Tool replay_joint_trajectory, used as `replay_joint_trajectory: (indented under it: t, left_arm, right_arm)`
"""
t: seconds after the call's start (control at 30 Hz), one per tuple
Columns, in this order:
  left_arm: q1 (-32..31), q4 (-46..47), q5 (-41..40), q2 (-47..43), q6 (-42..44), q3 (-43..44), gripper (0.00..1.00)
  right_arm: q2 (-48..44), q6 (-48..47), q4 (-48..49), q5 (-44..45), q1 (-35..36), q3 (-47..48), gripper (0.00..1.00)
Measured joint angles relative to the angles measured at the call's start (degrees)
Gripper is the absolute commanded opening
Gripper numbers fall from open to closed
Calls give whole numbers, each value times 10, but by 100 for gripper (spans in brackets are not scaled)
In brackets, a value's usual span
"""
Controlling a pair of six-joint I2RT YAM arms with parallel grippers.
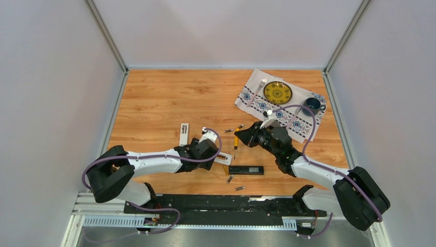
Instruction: Unload the batteries from the remote control
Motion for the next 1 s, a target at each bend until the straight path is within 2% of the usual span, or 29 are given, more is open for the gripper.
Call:
replay_joint_trajectory:
  t: [0.4, 0.63, 0.83, 1.0]
  left_arm:
    - [25, 11, 22, 67, 21, 61, 73]
    - [25, 12, 30, 67, 19, 62, 74]
    - [25, 13, 50, -24, 4, 15, 71]
    - [25, 38, 78, -111, -20, -33, 61]
  right_arm:
    - [0, -5, 0, -1, 0, 0, 0]
    - [0, -6, 1, -5, 0, 0, 0]
    - [0, -6, 1, -8, 0, 0, 0]
    - [8, -4, 6, -12, 0, 10, 0]
